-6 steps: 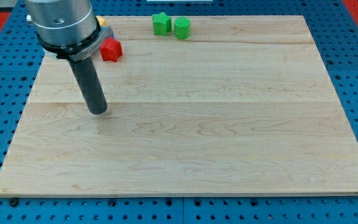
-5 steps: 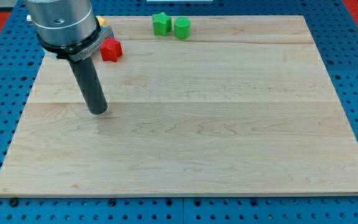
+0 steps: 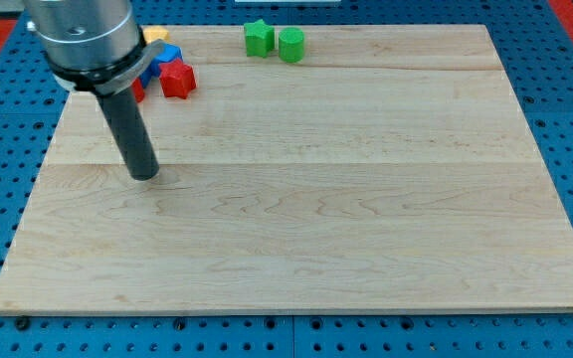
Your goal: Point your arm to the yellow heart
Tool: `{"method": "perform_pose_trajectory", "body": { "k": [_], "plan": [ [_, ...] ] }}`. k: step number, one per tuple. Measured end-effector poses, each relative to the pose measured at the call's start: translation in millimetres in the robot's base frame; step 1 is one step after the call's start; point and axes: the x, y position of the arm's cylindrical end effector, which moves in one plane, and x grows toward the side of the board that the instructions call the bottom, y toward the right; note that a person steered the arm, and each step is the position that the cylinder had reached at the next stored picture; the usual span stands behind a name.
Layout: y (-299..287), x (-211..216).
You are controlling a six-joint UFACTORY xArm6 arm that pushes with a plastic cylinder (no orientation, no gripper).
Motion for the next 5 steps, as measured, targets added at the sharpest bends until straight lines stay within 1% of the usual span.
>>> {"method": "perform_pose_trajectory", "body": {
  "k": [1,2,3,4,5],
  "plan": [
    [-57,15],
    [-130,13],
    [-130,-25],
    [-129,-103],
    [-123,-171]
  ]
}}
